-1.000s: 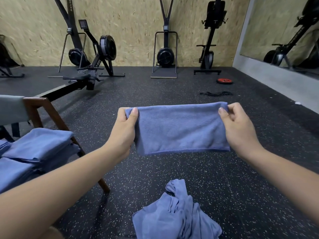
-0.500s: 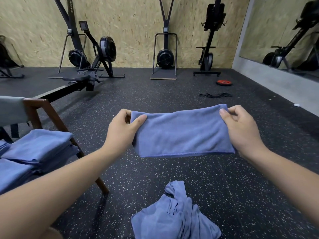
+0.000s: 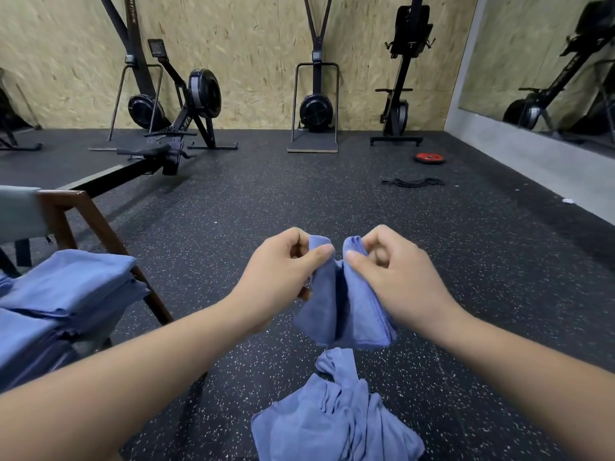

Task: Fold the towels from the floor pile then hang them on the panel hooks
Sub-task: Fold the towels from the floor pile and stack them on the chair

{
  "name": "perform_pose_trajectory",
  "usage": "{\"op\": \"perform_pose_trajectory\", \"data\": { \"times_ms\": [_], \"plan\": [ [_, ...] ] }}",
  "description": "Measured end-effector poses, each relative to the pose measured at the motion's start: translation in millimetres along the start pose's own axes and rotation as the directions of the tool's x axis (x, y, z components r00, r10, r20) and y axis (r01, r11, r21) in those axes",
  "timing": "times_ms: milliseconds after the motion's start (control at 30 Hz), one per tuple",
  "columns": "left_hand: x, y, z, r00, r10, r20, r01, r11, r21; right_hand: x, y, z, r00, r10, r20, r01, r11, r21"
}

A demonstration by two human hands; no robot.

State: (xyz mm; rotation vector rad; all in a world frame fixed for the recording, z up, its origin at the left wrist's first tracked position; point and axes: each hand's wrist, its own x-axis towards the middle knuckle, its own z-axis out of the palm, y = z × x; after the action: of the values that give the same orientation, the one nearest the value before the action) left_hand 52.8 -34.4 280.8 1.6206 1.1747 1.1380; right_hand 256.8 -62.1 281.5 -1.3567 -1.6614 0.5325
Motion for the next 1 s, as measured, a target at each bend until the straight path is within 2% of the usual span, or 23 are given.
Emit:
{"op": "perform_pose_trajectory", "data": {
  "times_ms": [167, 267, 367, 467, 567, 600, 700, 800, 900, 1000],
  "plan": [
    [-7.9, 6.9, 4.6, 0.999, 0.018, 0.033, -0.017, 1.0, -0.021, -6.7, -12.8, 5.2, 0.998, -0.014, 0.064, 0.007, 0.993, 0.115],
    [-9.6, 8.7, 2.2, 0.999, 0.038, 0.027, -0.038, 0.999, 0.015, -11.0, -16.7, 4.1, 0.988, -0.025, 0.153, -0.014, 0.968, 0.249],
    [-6.9, 5.7, -6.9, 0.996, 0.071, 0.05, -0.076, 0.993, 0.089, -11.7, -15.6, 1.2, 0.974, -0.057, 0.219, -0.01, 0.956, 0.292],
    [-3.1, 5.6, -14.6, 0.991, 0.108, 0.073, -0.12, 0.976, 0.182, -9.4, -12.9, -3.7, 0.979, -0.102, 0.178, 0.06, 0.972, 0.228],
    [-4.1, 11.5, -22.0, 0.983, 0.132, 0.125, -0.154, 0.97, 0.187, -3.8, -9.6, -10.8, 0.977, -0.213, 0.017, 0.214, 0.977, -0.016],
    [-5.0, 13.4, -25.1, 0.978, 0.137, 0.159, -0.163, 0.973, 0.162, -1.0, -8.0, -13.7, 0.975, -0.222, 0.015, 0.222, 0.972, -0.08],
    [-7.0, 17.9, -33.2, 0.958, 0.131, 0.257, -0.142, 0.99, 0.026, 8.5, 0.7, -21.1, 0.969, -0.064, 0.24, 0.082, 0.994, -0.069],
    [-7.2, 17.5, -39.0, 0.948, 0.129, 0.291, -0.104, 0.99, -0.099, 14.1, 14.3, -23.9, 0.899, 0.054, 0.435, -0.085, 0.995, 0.054],
    [-5.1, 13.9, -45.6, 0.954, 0.113, 0.279, -0.068, 0.984, -0.165, 17.4, 23.8, -28.8, 0.884, 0.065, 0.462, -0.178, 0.963, 0.204],
    [-1.1, 9.3, -55.2, 0.968, 0.087, 0.235, -0.069, 0.994, -0.085, 19.6, 26.1, -32.1, 0.93, 0.047, 0.364, -0.174, 0.93, 0.323]
  ]
}}
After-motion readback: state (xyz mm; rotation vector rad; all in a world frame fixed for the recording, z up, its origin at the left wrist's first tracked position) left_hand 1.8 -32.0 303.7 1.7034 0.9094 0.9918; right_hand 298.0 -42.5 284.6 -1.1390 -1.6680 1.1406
